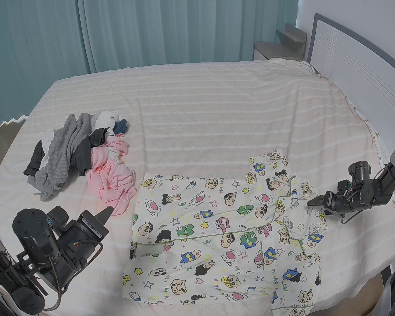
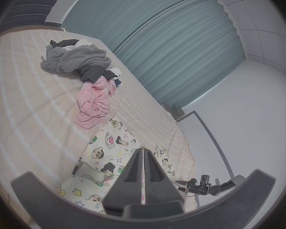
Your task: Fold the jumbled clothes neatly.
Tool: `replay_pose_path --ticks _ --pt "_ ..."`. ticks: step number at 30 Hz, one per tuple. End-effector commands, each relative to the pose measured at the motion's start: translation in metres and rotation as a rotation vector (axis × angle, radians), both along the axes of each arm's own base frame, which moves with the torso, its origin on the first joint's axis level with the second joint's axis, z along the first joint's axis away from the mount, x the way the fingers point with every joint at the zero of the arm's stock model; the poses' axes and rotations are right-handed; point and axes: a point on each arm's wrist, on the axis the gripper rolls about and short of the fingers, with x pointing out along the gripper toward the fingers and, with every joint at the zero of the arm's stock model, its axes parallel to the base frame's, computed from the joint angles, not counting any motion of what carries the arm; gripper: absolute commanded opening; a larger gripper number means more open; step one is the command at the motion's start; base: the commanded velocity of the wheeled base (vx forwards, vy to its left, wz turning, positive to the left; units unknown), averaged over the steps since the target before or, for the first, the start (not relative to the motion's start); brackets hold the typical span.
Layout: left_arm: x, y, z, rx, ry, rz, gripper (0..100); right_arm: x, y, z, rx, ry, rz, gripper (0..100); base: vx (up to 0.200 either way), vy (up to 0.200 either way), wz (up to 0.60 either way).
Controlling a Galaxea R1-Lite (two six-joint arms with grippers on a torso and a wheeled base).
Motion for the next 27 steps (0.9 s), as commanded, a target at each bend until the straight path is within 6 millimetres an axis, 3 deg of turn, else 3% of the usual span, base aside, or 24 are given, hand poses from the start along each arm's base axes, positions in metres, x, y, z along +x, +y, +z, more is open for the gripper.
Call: replay_pose_path --ticks 1,6,17,27 --pt "0.000 0.001 -0.002 0.001 0.001 0.005 0 0.007 0.002 -0.015 -0.031 0.029 -0.021 0 0.000 0.000 0.00" --pt "0.000 0.001 -0.002 0.002 0.001 0.005 0 0.007 -0.001 -0.017 -0.087 0.038 -0.065 0 0.000 0.000 0.00" --pt "-0.001 0.001 -0.001 0.006 -0.002 0.007 0 0.003 -0.011 0.023 -0.128 -0.089 -0.119 0 0.000 0.000 0.00" --pt "0.000 0.001 -0.002 0.008 -0.001 0.006 0 0.000 -0.021 0.021 -0.205 -0.078 -0.167 0 0.000 0.000 0.00"
